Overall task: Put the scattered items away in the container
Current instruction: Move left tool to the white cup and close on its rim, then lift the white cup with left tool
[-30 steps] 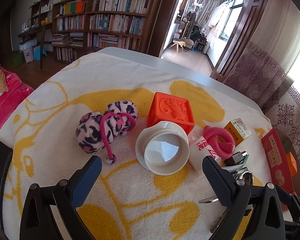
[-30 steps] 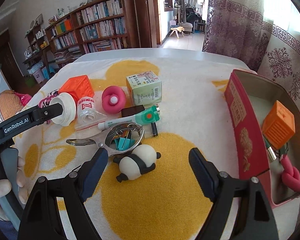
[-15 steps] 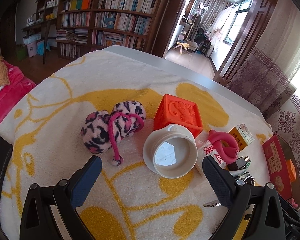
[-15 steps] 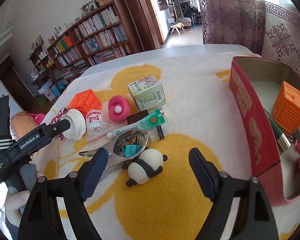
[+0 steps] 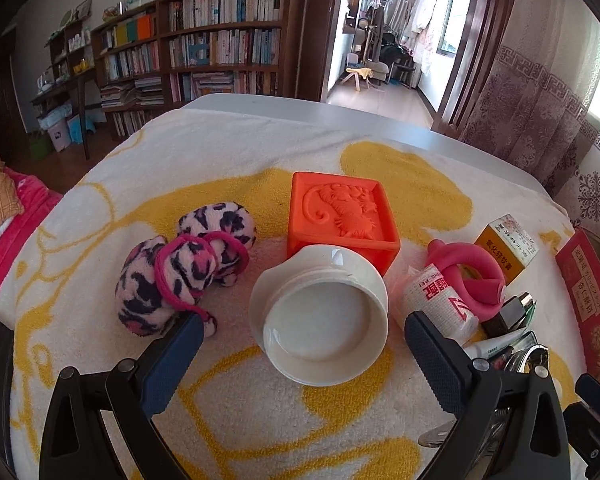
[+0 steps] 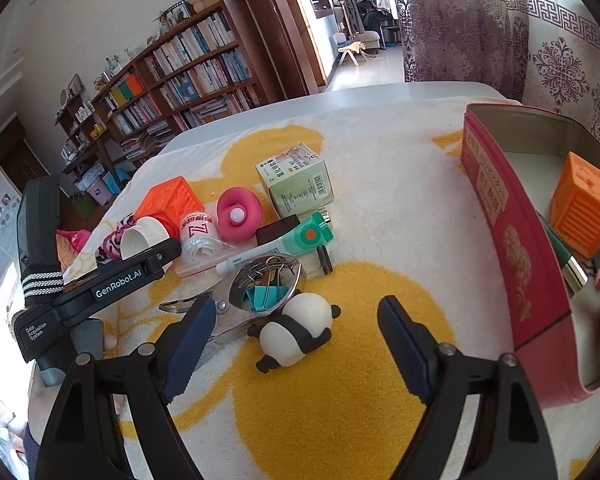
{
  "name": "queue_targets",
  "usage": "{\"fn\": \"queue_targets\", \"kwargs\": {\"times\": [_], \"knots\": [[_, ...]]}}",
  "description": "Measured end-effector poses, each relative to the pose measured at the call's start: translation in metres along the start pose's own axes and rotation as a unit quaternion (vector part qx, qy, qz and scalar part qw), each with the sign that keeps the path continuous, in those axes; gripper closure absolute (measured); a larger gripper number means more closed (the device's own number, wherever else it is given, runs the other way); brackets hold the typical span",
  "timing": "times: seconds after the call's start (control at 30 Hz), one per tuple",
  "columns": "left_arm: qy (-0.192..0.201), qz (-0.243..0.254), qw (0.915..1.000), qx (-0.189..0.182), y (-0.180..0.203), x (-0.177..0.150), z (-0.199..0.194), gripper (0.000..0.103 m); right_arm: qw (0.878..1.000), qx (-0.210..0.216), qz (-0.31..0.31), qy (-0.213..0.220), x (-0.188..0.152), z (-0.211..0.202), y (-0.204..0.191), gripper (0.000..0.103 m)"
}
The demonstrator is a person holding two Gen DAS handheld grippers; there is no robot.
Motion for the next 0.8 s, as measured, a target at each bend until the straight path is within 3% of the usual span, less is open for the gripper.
{"fn": "queue_targets", "kwargs": {"times": [0.13,0.17,0.2,0.23,0.33,0.4,0.6,0.8], "knots": [[-0.005,-0.022,0.9992,-0.032,-0.006,0.003,0.002,0.005,1.000,-0.002,-0.007,-0.003,-0.002,0.003,-0.004,0.017],[-0.004,-0.024,0.9993,-0.028,-0.008,0.003,0.001,0.011,1.000,-0.001,-0.009,-0.003,-0.002,0.003,-0.006,0.017],[-0.004,-0.022,0.9995,-0.021,-0.008,0.002,-0.001,0.030,1.000,-0.002,-0.013,-0.003,-0.003,0.003,-0.007,0.017],[-0.005,-0.025,0.9994,-0.022,-0.009,0.001,-0.003,0.040,1.000,-0.004,-0.016,-0.001,-0.003,0.002,-0.008,0.017],[-0.009,-0.062,0.9951,-0.077,-0.008,-0.004,-0.013,0.040,1.000,-0.007,-0.022,0.009,-0.001,-0.002,-0.009,0.017],[0.001,-0.066,0.9935,-0.093,-0.006,-0.007,-0.026,0.040,1.000,-0.004,-0.017,0.013,0.001,-0.004,-0.007,0.017],[0.057,-0.047,0.9936,-0.086,0.001,-0.002,-0.061,0.040,1.000,-0.002,0.011,0.015,0.005,-0.006,0.003,0.017],[0.052,-0.052,0.9939,-0.082,-0.008,-0.002,-0.059,0.040,1.000,-0.005,0.024,0.014,0.006,-0.006,0.009,0.017]]}}
Point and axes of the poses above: each gripper's, at about its wrist camera, not at the fingertips, and z roughly the way its jaws point, y to its right, x to its top, the point moved 8 cm from there along z, roughly the way its jaws point, and after that the axes turned 4 degrees about -x, right-handed, at the moved point
